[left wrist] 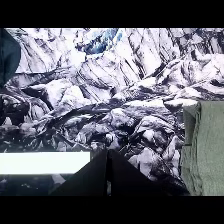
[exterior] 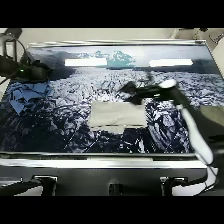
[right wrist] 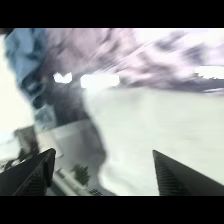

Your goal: Fold the clothes and pants, and hang the long-sleeved shirts on hangers.

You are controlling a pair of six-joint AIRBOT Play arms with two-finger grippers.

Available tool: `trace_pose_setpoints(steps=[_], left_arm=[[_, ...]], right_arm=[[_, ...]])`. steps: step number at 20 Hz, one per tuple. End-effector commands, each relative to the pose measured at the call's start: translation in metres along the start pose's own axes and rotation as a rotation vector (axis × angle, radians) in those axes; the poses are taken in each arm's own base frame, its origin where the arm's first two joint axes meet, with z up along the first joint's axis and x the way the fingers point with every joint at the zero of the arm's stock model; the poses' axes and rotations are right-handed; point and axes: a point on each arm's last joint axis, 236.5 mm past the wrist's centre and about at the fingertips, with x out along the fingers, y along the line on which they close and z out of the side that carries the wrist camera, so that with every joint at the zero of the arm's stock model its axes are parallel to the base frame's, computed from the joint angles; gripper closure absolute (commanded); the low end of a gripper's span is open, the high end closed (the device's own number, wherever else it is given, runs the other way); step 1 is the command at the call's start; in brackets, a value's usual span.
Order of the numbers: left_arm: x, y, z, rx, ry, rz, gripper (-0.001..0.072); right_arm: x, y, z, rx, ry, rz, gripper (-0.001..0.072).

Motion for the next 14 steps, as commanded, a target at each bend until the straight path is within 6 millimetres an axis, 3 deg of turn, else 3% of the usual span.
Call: trace_pose_setpoints(steps=[1, 2, 4, 11, 12, 13, 14], left_arm=[[-0.014, -0.004, 0.002, 0.006, -0.027, -0.016, 0.0683], [-0.014, -0.011, 0.002, 0.006, -0.027, -0.040, 0.0683], [-0.015, -0.021, 0.001, 0.011, -0.025, -0.066, 0.0683], [-0.017, -0.041, -0.002, -0.009, -0.019, -0.097, 0.0682], [-0.018, -0.044, -0.002, -0.010, -0.020, -0.102, 0.0682], [-0.020, -0.047, -0.002, -0.009, -0.022, -0.106, 0.0682], [-0.021, -0.049, -0.002, -0.005, -0.024, -0.110, 0.0682]], right_arm=[[-0.103, -0.120, 0.011, 0.135, 0.027, -0.301, 0.0030], [-0.113, -0.143, 0.001, 0.165, 0.057, -0.343, 0.0039], [-0.102, -0.158, -0.016, 0.155, 0.103, -0.324, 0.0048], [-0.021, -0.152, -0.037, 0.072, 0.207, -0.187, 0.0074], [-0.012, -0.154, -0.041, 0.073, 0.221, -0.187, 0.0132], [-0.006, -0.152, -0.043, 0.050, 0.232, -0.176, 0.0296], [-0.005, -0.144, -0.045, 0.009, 0.243, -0.145, 0.0558]])
